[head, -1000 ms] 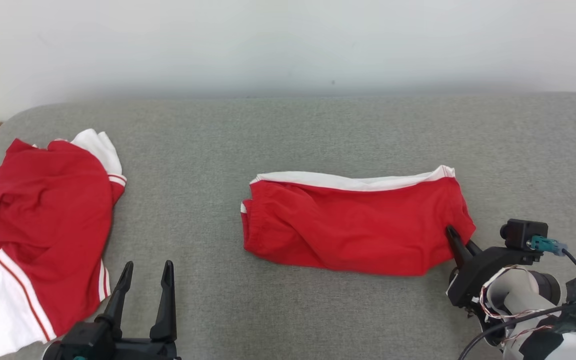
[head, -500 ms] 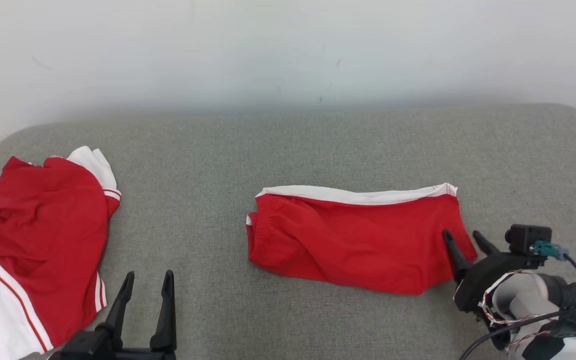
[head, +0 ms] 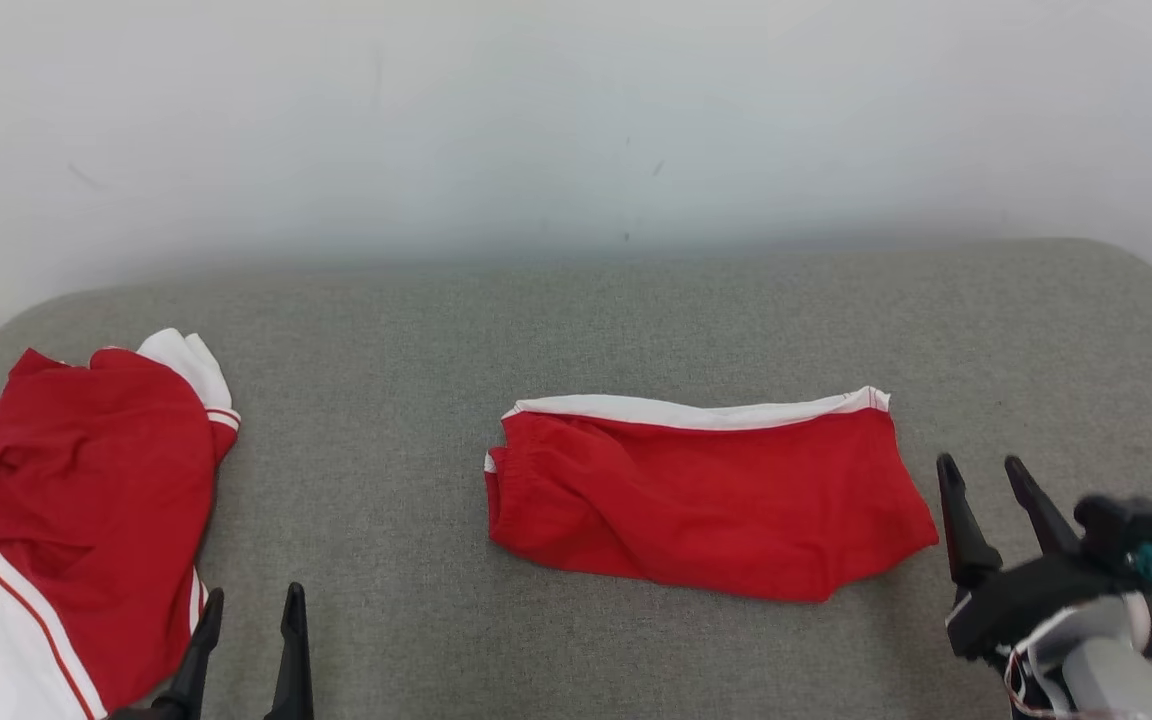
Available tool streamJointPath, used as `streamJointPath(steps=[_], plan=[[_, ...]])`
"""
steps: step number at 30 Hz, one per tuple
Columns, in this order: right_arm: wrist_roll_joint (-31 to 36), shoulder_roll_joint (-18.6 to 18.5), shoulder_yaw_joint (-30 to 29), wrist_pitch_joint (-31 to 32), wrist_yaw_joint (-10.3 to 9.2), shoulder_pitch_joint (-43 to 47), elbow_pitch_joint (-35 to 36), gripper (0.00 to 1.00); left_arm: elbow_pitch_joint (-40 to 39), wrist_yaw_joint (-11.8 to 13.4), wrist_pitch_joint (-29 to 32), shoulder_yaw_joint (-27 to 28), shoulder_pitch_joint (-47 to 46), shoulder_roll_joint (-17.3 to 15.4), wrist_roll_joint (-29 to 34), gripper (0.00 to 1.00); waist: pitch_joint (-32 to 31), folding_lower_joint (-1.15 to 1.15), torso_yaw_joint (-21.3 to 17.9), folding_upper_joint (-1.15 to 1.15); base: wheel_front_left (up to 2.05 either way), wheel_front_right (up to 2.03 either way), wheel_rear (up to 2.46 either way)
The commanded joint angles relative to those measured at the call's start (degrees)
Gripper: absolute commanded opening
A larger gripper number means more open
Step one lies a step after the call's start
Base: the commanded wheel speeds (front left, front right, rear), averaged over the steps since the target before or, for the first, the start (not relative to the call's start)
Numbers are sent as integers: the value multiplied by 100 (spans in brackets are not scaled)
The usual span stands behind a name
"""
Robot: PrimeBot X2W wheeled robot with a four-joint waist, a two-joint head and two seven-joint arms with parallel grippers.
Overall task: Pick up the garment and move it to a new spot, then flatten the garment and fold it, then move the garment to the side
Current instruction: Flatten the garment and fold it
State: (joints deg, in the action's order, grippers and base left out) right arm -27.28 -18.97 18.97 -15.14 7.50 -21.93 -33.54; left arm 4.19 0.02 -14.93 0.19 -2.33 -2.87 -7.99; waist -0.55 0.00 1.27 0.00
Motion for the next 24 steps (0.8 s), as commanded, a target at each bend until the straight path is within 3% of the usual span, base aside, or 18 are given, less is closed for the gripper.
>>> streamJointPath(steps=[1, 12, 24], plan=[[204, 80, -193, -14, -2, 244, 200, 100, -47, -5, -17, 36, 101, -5, 68, 100, -27, 0, 6, 0, 0, 0, 0], [1414, 756, -1597, -15, -2, 1786, 1739, 100, -189, 58, -17, 7, 386, -49, 446, 100, -132, 0, 59, 0, 0, 0, 0], [1748, 1114, -1826, 199, -2, 2351, 2363, 100, -315, 73, -17, 127, 646, -118, 534, 100, -193, 0, -94, 0, 0, 0, 0]])
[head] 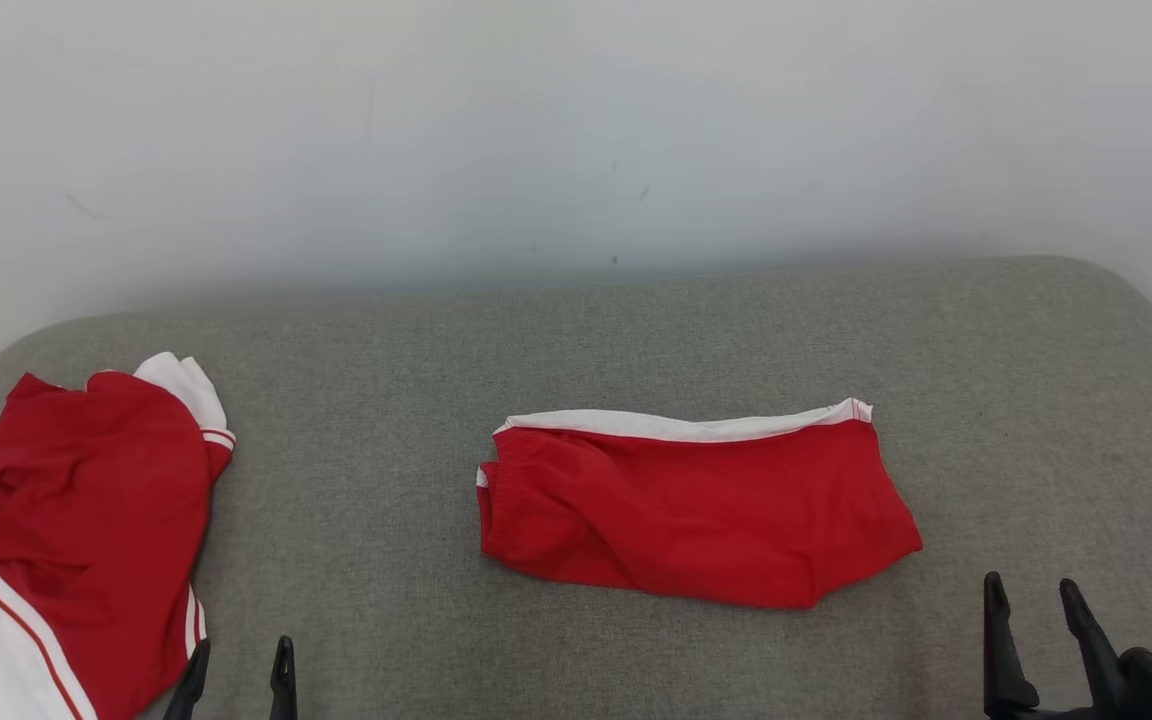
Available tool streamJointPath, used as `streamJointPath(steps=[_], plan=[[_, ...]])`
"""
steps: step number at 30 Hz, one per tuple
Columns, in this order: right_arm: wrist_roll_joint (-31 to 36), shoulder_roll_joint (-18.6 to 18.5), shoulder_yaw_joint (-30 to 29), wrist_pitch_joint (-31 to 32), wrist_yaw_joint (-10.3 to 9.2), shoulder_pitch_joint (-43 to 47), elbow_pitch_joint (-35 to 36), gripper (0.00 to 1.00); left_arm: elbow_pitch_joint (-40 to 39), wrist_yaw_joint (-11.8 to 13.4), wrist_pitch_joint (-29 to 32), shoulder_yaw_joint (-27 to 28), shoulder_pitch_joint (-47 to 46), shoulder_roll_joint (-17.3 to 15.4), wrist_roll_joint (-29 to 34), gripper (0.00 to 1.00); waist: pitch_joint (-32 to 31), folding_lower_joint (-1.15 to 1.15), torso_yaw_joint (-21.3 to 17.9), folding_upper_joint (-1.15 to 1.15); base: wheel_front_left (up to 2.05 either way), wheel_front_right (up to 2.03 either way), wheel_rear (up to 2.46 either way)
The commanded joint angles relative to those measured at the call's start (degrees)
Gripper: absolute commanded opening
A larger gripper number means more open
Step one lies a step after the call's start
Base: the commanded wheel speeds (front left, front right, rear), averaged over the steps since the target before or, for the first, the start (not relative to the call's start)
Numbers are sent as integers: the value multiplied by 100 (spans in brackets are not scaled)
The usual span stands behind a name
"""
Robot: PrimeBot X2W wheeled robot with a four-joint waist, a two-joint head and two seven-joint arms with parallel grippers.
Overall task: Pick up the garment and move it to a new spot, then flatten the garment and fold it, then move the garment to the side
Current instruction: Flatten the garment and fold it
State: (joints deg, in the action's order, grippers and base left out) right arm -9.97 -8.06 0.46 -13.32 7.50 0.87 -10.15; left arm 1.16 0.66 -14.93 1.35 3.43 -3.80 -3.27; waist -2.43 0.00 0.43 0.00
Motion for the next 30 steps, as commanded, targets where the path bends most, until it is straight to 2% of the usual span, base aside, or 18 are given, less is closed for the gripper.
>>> streamJointPath(steps=[1, 30], plan=[[16, 23, 25, 16, -2, 71, 24, 100, -12, 8, -17, 11, 70, -26, 62, 100, -5, 0, -9, 0, 0, 0, 0], [41, 100, 48, 141, -2, 123, 78, 100, 80, -18, -17, -31, 51, -86, 65, 100, 17, 0, -29, 0, 0, 0, 0]])
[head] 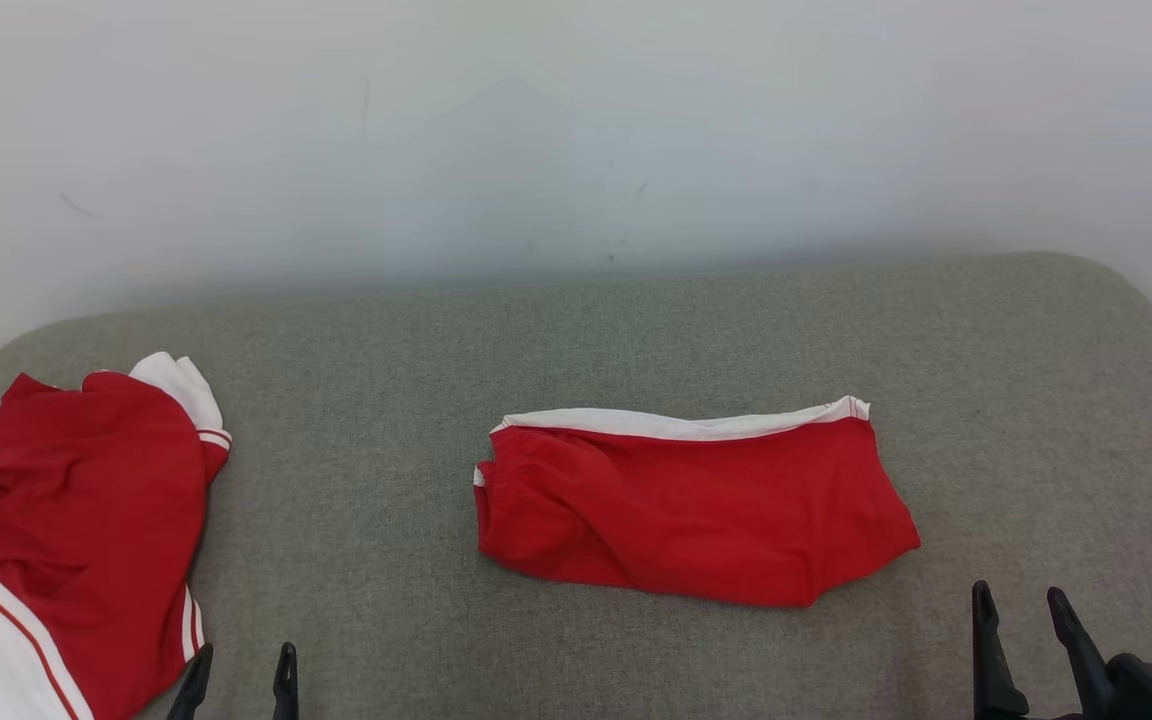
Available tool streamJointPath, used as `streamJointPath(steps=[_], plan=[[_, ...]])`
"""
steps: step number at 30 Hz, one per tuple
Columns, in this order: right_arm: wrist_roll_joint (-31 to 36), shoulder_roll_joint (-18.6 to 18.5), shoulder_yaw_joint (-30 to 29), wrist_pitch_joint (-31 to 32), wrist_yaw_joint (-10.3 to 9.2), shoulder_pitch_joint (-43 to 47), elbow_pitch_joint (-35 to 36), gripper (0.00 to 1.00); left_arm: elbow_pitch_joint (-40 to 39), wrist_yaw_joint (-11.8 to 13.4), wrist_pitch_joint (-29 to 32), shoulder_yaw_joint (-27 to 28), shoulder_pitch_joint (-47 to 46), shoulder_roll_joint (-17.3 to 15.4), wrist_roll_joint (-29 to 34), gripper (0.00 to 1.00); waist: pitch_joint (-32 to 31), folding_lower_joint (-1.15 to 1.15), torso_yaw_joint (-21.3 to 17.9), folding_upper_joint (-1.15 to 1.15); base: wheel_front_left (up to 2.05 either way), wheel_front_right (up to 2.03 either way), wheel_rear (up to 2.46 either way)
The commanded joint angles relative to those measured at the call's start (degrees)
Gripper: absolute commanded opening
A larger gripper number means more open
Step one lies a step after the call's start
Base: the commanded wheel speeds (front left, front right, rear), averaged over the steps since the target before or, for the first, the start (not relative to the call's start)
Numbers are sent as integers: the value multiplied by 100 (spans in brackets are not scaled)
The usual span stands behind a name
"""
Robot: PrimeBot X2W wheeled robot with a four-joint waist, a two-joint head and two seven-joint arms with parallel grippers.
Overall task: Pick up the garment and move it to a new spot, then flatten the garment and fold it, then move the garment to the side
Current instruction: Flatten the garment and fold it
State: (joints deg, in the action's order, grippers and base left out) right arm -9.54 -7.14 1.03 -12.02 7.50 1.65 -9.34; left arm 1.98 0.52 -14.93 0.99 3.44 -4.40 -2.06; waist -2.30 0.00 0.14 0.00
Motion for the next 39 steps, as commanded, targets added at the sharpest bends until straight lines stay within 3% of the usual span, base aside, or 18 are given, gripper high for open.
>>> streamJointPath(steps=[1, 16, 25, 39], plan=[[-6, 11, -7, 15, -2, 40, -5, 100, -2, -4, -17, 3, 50, -25, -59, 100, 9, 0, 0, 0, 0, 0, 0], [-118, -187, 133, 279, -2, -665, -522, 100, 41, -6, -17, -33, -73, 8, -90, 100, 77, 0, 66, 0, 0, 0, 0], [-280, -426, 368, 483, -2, -1883, -1784, 100, 47, -5, -17, -202, -143, 60, -104, 100, 257, 0, 283, 0, 0, 0, 0], [-466, -652, 540, 588, -2, -3754, -4369, 100, 107, -68, -17, -326, -558, 95, -138, 100, 862, 0, 574, 0, 0, 0, 0]])
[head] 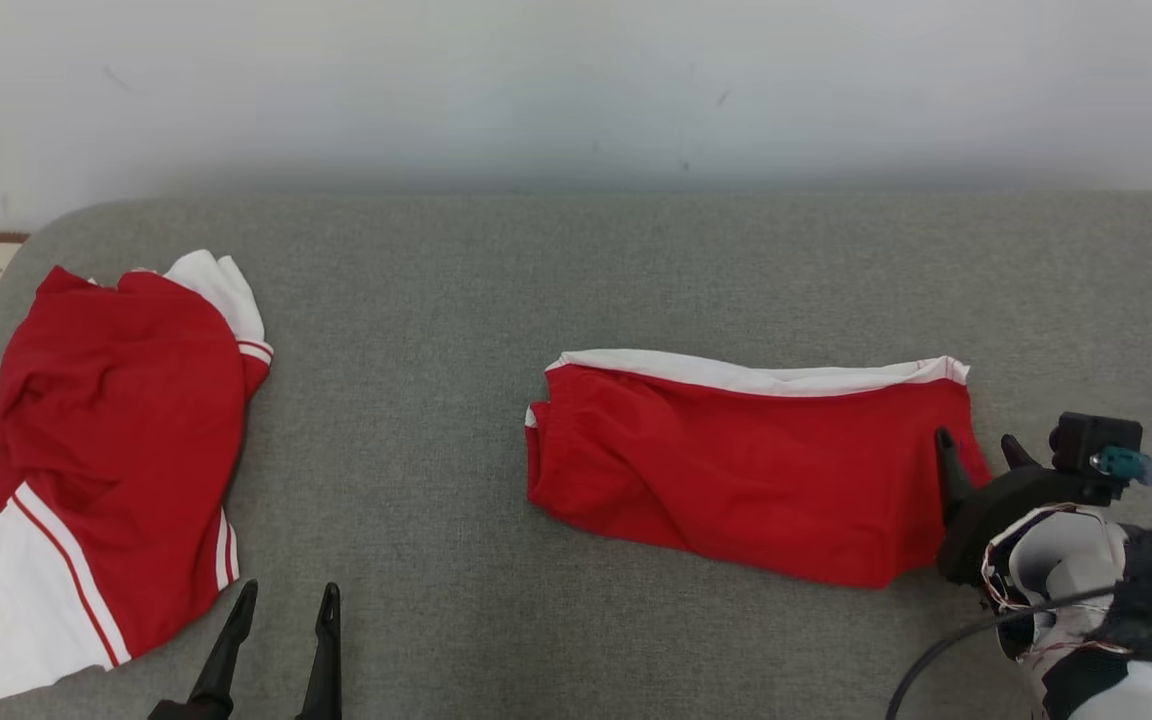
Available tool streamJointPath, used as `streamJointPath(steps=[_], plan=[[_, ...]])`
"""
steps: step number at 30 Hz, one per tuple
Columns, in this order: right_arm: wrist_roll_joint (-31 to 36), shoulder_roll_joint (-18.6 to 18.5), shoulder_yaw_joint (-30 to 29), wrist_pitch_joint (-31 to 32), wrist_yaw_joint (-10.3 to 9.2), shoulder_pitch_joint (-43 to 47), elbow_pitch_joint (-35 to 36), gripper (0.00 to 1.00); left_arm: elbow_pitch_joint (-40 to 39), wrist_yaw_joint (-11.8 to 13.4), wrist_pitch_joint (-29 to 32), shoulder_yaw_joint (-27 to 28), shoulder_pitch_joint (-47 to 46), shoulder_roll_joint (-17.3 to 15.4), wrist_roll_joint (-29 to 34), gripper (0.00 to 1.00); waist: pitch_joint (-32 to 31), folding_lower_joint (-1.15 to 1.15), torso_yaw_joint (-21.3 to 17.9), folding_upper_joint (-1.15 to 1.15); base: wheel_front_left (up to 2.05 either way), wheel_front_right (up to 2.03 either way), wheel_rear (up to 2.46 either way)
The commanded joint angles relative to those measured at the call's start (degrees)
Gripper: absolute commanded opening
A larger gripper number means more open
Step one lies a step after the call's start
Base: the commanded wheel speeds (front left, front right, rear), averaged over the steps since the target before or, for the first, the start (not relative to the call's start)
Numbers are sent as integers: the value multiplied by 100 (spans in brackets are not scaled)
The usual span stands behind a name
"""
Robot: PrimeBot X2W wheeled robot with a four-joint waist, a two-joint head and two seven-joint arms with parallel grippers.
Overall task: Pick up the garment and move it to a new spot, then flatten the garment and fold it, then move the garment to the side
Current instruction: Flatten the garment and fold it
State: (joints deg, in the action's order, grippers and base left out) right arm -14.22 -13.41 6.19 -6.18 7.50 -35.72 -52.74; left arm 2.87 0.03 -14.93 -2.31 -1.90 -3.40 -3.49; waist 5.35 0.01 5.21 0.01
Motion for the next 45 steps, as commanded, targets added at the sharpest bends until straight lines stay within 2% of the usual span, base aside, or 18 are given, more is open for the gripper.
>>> streamJointPath(steps=[1, 8, 14, 15, 16, 18, 22, 35, 40, 45], plan=[[29, -43, 49, 28, -2, -109, -193, 100, 26, -23, -17, 0, -56, -3, 5, 100, 125, -1, 78, -1, 0, 0, 0], [55, -148, 2, 148, -2, -642, -1226, 100, 79, -47, -17, -43, -253, 9, 3, 100, 306, -1, 162, -1, 0, 0, 0], [-88, 56, 129, 48, 0, -775, -1617, 100, 97, -55, -17, -13, -301, 15, 14, 100, 398, -1, 170, -1, 0, 0, 0], [-113, 109, 168, 58, 0, -795, -1665, 93, 108, -61, -17, -9, -312, 15, 19, 100, 408, -1, 172, -1, 0, 0, 0], [-136, 153, 214, 89, 2, -806, -1705, 54, 117, -66, -17, -10, -332, 16, 23, 100, 416, -1, 177, -1, 0, 0, 0], [-206, 201, 296, 52, 3, -809, -1726, 3, 137, -78, -17, -20, -358, 16, 33, 100, 422, -1, 191, -1, 0, 0, 0], [-325, 114, 396, -68, 0, -803, -1749, 0, 166, -71, -17, -34, -374, 20, 41, 100, 402, -1, 204, -1, 0, 0, 0], [-733, -590, 823, -409, -3, -634, -1677, 0, 202, -76, -17, 69, -126, 28, -24, 100, 1, -1, -29, -1, 0, 0, 0], [-1124, -568, 1052, -364, -3, -593, -1315, 0, 202, -78, -17, 61, -40, 33, -60, 100, -92, -1, -153, -1, 0, 0, 0], [-1830, -450, 1484, -152, -3, -449, -535, 0, 240, -98, -17, 62, -1, 36, -95, 100, -192, -1, -230, -1, 0, 0, 0]])
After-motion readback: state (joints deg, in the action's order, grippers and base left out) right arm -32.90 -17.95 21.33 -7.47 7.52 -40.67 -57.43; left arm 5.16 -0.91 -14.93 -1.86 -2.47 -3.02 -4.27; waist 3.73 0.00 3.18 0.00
